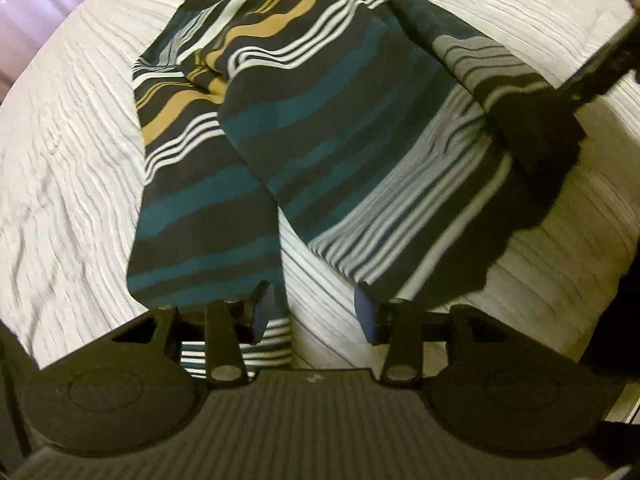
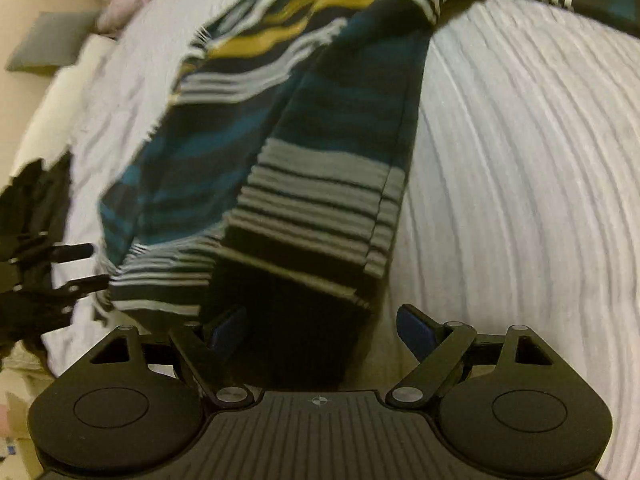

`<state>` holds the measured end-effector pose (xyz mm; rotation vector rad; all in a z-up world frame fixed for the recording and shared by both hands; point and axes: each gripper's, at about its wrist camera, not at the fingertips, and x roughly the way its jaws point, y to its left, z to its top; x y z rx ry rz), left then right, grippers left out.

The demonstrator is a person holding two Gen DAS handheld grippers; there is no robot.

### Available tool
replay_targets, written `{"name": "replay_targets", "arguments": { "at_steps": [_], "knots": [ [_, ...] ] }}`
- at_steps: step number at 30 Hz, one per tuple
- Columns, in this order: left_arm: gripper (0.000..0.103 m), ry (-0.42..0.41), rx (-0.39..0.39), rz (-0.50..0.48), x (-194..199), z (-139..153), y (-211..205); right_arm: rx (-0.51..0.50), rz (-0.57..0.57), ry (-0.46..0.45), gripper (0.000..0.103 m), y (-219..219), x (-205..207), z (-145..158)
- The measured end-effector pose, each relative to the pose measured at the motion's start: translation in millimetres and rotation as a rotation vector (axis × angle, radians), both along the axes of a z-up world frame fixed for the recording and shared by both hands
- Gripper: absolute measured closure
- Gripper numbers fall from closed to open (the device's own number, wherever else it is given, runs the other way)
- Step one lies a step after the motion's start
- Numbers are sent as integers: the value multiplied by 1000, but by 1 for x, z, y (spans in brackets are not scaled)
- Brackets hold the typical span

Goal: Fold clothes

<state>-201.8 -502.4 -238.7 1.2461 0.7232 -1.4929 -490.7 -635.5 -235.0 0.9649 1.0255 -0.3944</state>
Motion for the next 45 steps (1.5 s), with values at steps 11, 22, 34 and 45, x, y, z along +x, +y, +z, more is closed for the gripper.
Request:
{"name": "replay_targets", "arguments": {
  "at_steps": [11,22,34,45],
  "knots": [
    [62,94,-72,5,20,3,36,-34,-199,70,99,-11,-45,23],
    [58,230,-59,122,2,-14,47,-290,-251,318,102,-64,-127,77],
    [59,288,68,264,-28,-41,33,-202,-28,327,102,-88,-140,23],
    [57,85,221,-202,-23,3,-31,-205,70,374,102,-84,-135,5]
  ]
}}
